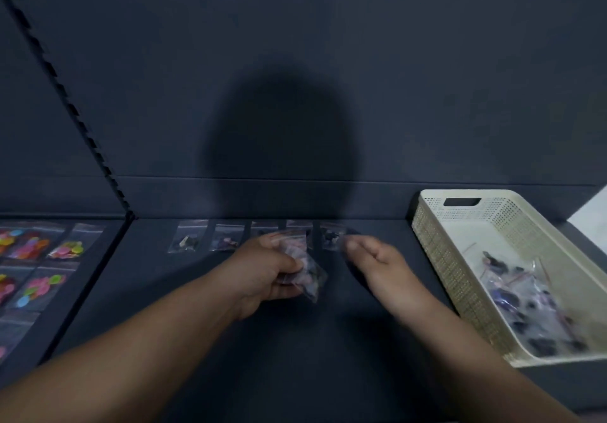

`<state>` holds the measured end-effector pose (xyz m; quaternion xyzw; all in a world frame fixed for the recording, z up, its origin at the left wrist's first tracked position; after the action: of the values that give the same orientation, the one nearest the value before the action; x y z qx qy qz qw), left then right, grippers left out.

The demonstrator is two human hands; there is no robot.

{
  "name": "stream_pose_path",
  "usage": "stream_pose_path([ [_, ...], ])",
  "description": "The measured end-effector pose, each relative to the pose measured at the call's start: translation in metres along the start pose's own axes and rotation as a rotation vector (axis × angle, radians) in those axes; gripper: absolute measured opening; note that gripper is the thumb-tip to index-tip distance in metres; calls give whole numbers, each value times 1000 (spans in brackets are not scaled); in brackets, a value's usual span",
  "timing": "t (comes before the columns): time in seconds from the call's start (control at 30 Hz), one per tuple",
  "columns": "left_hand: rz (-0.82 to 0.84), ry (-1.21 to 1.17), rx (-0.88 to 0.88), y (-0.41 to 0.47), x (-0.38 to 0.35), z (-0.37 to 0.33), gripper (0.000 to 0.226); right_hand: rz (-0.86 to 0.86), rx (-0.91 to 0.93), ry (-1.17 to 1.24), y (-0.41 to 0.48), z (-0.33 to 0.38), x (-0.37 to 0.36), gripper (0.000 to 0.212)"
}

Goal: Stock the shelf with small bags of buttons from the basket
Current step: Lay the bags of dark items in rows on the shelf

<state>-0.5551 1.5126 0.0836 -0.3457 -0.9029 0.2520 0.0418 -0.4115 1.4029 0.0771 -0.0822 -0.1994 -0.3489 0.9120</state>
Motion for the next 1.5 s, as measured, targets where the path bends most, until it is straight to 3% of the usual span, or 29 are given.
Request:
stream_pose_path([
  [0.07,-7,13,-22,2,-5,-1,22,159,-108,276,-10,14,-20,12],
  [0.17,-24,16,-34,5,-9,-1,22,231,-157,322,-13,12,-29,17],
  [0.23,-36,13,-25,7,-10,1,18,125,-193,302,-8,3,-21,17],
  [0.37,-85,-25,26,13,-8,4,16,-277,-264,339,14,-25,12,17],
  [0.43,-83,-32,41,14,-9,5,18,-374,-280,330,25,-33,23,18],
  [0.47,-77,-31,45,14,-10,6,19,-370,-257,221,29,-34,26,16],
  [0.57,-55,-21,48,14,-15,7,19,-363,-65,-549,28,-25,36,29],
  [0.63,-45,-15,50,14,-19,8,19,-361,152,-786,22,-20,33,37],
  [0.7,-43,-13,51,15,-21,8,20,-203,244,-833,18,-27,23,46],
  [0.77,-47,-18,60,15,-22,9,22,-15,242,-919,16,-41,14,54],
  [0.83,-51,-28,72,16,-22,10,23,64,225,-971,17,-49,15,61],
  [1.0,-66,-40,85,16,-24,10,23,122,214,-1066,22,-51,21,98],
  [1.5,-48,-42,82,8,-17,9,26,130,242,-1078,19,-42,17,100],
])
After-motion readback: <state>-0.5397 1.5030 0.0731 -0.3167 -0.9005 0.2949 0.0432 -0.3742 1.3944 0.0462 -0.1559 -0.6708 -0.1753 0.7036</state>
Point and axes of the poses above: each hand's wrist, its own y-axis towards the middle knuckle, its own x-axis out of the back of the hand, z = x × y, the point moved 5 cm from there along y, towards the middle knuckle, and after that the axes turned 6 degrees about -z, right-handed, at the moved point
